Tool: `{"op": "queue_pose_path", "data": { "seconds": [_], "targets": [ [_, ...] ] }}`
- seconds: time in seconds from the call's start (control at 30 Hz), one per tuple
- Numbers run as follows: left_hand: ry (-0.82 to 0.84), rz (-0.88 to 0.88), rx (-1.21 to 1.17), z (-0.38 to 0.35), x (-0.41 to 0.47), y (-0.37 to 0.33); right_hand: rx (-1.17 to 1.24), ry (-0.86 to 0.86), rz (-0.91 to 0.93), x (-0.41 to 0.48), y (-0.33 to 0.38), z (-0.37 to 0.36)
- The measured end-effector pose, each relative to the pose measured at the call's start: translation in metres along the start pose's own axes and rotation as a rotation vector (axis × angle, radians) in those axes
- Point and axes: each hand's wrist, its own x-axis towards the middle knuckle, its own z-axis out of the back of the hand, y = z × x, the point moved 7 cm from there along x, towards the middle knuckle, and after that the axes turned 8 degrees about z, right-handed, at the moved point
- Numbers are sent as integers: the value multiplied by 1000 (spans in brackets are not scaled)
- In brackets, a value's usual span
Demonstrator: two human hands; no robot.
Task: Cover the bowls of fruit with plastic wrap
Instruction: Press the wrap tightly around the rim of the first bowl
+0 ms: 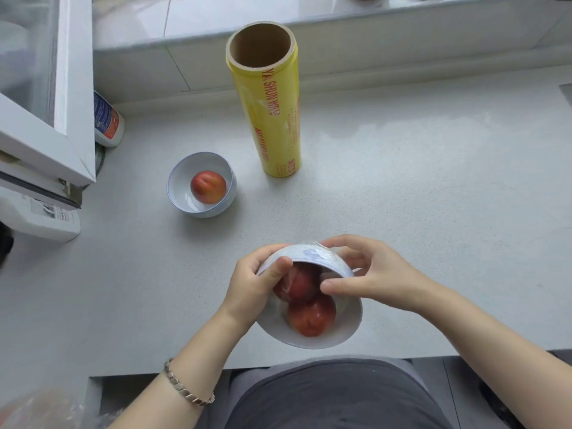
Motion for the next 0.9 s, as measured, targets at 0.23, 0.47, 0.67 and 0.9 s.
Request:
{"op": "queue_pose_path", "data": {
  "seconds": [0.23,0.47,0.67,0.9],
  "targets": [
    [-104,-41,29,4,-7,3,-84,32,-109,12,22,7],
    [-73,-56,43,3,-12,-2,-80,35,-120,23,22,7],
    [-11,-80,86,0,-17,-8,-77,-180,-74,28,9,2],
    [97,-160,-15,-5,-36,-26,-141,-350,-271,23,-40,35]
  ]
}}
